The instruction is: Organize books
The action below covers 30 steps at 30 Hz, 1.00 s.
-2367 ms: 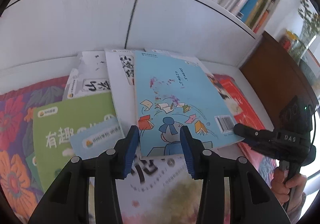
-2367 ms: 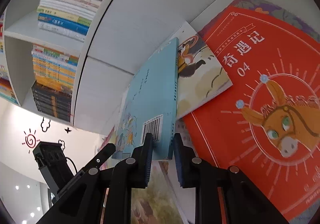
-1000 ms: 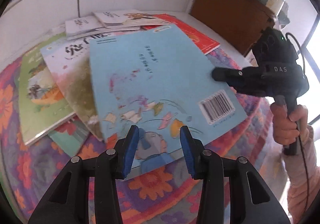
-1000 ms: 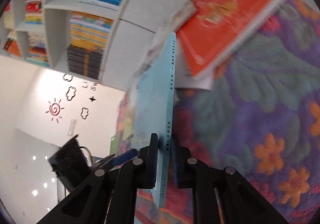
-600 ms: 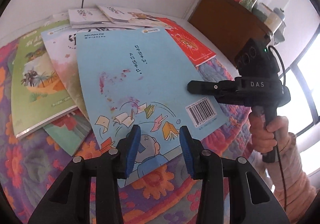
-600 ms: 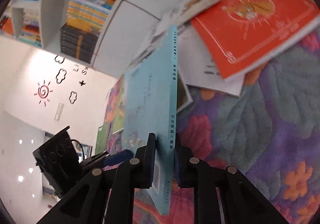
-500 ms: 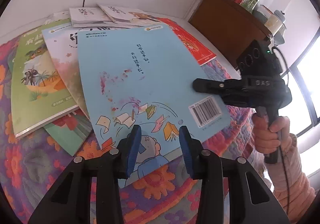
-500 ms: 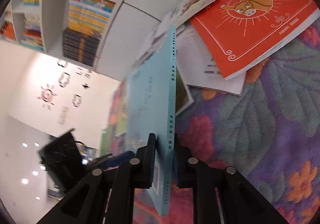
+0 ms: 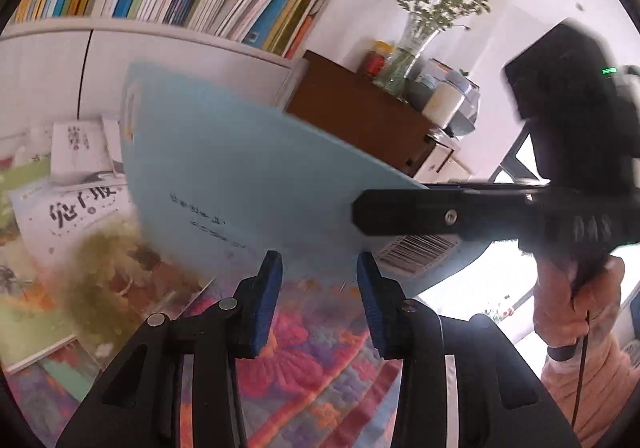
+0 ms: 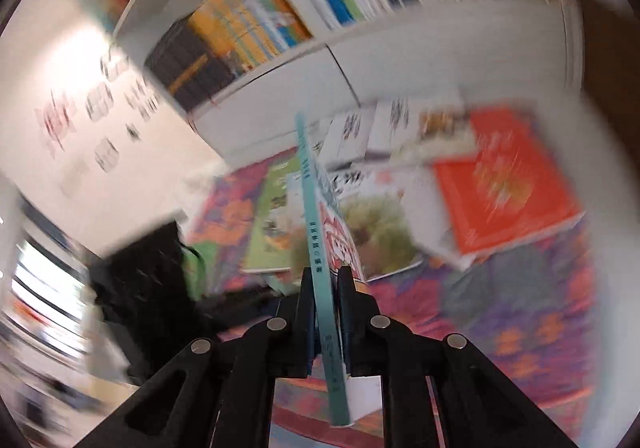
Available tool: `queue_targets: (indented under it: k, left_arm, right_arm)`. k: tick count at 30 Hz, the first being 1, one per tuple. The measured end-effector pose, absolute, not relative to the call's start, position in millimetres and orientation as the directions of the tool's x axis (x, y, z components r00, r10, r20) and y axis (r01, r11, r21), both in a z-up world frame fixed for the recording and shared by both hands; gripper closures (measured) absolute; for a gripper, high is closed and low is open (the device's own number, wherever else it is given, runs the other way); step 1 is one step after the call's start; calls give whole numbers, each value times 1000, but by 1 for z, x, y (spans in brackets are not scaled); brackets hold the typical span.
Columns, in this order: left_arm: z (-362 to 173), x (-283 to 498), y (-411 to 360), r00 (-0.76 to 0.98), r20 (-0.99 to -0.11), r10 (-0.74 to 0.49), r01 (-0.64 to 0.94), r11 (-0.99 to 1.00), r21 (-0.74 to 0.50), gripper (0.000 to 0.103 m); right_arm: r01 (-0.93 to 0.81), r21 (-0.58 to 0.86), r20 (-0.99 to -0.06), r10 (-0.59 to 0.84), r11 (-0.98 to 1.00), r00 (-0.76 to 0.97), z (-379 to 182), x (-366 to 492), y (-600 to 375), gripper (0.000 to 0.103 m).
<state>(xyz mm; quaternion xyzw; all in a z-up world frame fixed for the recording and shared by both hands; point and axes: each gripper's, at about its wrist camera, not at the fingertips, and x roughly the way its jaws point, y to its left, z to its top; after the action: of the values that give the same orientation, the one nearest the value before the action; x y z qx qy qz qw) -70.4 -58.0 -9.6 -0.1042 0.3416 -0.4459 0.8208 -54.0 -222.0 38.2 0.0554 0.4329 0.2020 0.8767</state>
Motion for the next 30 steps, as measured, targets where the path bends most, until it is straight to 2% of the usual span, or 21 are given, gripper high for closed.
queue_targets:
  k: [2, 5, 7, 9, 10, 14, 20, 22, 24, 30]
  left_arm:
    - [-17, -80, -47, 379, -552, -743, 626, 645, -438, 67]
    - [-40, -95, -19, 377, -657, -653, 562, 725, -398, 68]
    - [-64, -109, 0, 359, -734, -577, 544, 768, -338, 68]
    - [-80, -116, 17, 373, -783, -498, 496, 820, -285, 68]
    - [-87, -117, 24, 361, -801, -478, 465, 837, -290, 68]
    - [-91, -120, 38, 378, -799, -468, 412, 858, -308, 67]
    - [-92, -111, 20, 390, -792, -469, 384, 865, -323, 66]
    - [-95, -108, 10, 395, -800, -452, 373, 875, -310, 66]
    - [-100, -105, 4, 397, -809, -434, 364, 883, -296, 66]
    - [-104, -97, 8, 382, -802, -460, 323, 879, -350, 62]
  right_arm:
    - [-335, 159, -772, 328, 929, 545, 36, -67, -193, 91]
    - [-386, 127, -833, 310, 914, 459, -7, -76, -162, 92]
    - [-422, 154, -857, 333, 893, 393, -36, -78, -146, 92]
    - [-447, 255, -865, 409, 858, 291, -66, -77, -131, 82]
    - [-456, 285, -863, 433, 843, 261, -72, -76, -128, 83]
    - [-454, 282, -860, 433, 845, 271, -74, -67, -131, 83]
    - [-293, 246, -868, 345, 924, 358, -70, -49, -204, 79]
    - [-239, 249, -877, 323, 939, 356, -80, -49, -234, 73]
    - [-190, 283, -875, 334, 940, 351, -95, -50, -261, 62]
    - [-183, 448, -804, 484, 875, 346, -120, -55, -284, 61]
